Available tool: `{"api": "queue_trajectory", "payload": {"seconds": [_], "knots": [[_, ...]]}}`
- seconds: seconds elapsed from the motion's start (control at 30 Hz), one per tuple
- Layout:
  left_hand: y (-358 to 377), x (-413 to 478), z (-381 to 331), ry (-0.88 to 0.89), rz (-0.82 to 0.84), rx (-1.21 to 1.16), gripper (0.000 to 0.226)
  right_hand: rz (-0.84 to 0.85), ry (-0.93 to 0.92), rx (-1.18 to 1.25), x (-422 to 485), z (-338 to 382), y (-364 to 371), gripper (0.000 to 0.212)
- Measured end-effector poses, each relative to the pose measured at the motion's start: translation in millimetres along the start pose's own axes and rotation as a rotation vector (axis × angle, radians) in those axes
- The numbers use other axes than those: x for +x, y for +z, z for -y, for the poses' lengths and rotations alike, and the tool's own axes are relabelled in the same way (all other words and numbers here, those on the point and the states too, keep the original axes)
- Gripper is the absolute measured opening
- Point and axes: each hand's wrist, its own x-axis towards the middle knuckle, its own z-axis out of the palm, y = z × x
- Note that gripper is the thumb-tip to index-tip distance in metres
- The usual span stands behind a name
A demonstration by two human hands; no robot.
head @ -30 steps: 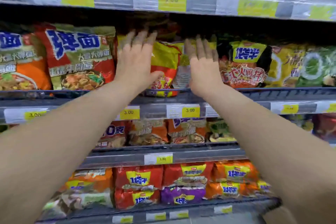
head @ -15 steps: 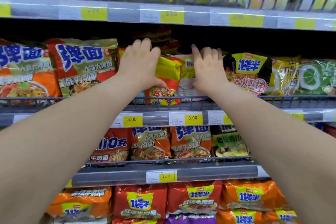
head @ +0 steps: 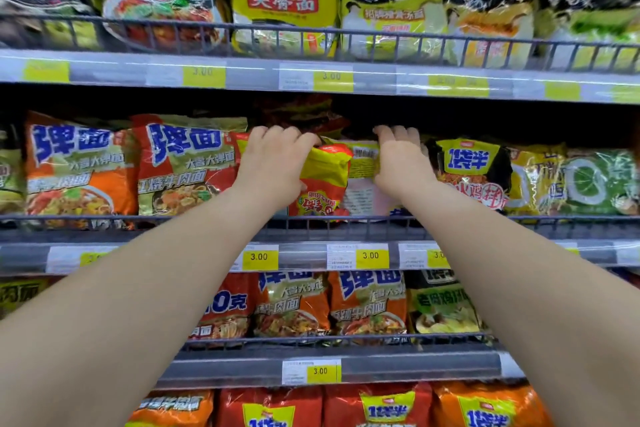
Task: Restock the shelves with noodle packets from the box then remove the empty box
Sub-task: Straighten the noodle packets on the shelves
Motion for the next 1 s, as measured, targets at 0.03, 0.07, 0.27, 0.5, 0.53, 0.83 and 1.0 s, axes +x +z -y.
{"api": "queue_trajectory", "payload": {"seconds": [0.03, 0.07, 0.27, 0.5, 0.53, 0.83, 1.0], "knots": [[-0.9, -3.5, -1.3, -0.001, -0.029, 0.003, 0.071, 0.044, 0.01, -0.007, -0.9, -0.3, 1.8, 0.084], [-1.0, -7.8, -3.3, 0.01, -0.057, 0.013, 0.069, 0.074, 0.017, -0.013, -3.0, -1.5, 4.6, 0.092], [10.7, -39.0, -10.4, 0.172, -0.392, 0.124, 0.033, -0.036, 0.018, -0.174, -20.8, -6.6, 6.0, 0.105], [9.8, -68.2, -9.6, 0.072, -0.353, 0.06, 0.044, -0.033, 0.009, -0.166, -28.5, -4.7, -3.0, 0.093], [7.1, -70.0, -8.8, 0.056, -0.348, 0.044, 0.049, -0.026, 0.007, -0.145, -26.8, -3.6, -4.2, 0.091], [5.0, -91.6, -8.5, 0.123, -0.329, 0.044, 0.057, -0.261, -0.211, -0.225, -50.5, -7.7, -6.5, 0.072], [2.8, -96.4, -8.2, 0.133, -0.226, 0.004, 0.05, -0.344, -0.241, -0.218, -82.4, -14.2, -1.4, 0.06]]}}
